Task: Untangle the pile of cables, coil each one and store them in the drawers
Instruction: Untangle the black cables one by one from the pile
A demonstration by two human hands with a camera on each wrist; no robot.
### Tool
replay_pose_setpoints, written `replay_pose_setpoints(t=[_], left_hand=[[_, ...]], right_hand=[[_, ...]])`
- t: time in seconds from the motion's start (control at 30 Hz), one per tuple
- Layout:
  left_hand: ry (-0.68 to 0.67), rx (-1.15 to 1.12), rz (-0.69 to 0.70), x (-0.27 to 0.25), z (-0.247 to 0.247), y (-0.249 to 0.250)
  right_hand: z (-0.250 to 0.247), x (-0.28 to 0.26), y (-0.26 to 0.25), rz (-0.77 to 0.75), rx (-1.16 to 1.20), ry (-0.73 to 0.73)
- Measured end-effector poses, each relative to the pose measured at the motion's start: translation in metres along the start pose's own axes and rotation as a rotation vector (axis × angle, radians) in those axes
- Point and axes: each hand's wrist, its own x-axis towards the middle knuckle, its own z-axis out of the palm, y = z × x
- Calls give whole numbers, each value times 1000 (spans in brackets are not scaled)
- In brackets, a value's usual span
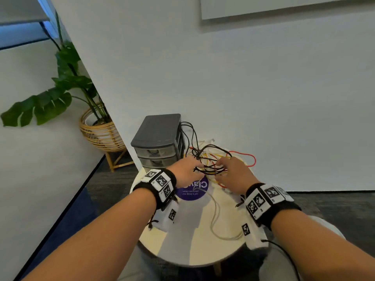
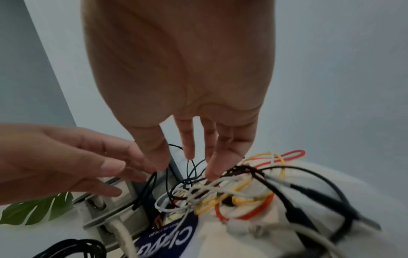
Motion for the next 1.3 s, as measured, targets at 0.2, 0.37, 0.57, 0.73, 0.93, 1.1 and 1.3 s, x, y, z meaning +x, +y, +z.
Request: replay_pose_setpoints(t=[0.2,0.37,0.57,0.73,0.93,1.1,1.3], left_hand=[[272,-102,36,-3,-15,1],[547,-263,107,-6,-38,-2],[720,-386,157,-17,-58,7],[1032,-445,228,-22,-73,12],[1061,-575,175,-37,-89,11],[1050,-764,174,-61,-108,16],[1057,-806,336,-98,-134,28]], right_hand=[[20,0,23,-29,-12,20],[23,14,19,-9,232,106],[25,19,17,-47,136,95],[26,20,17,-86,103,176],[7,16,1,-237,165,297],[-29,10,-32,-303,331,319],[-76,8,-74,-252,708,266]])
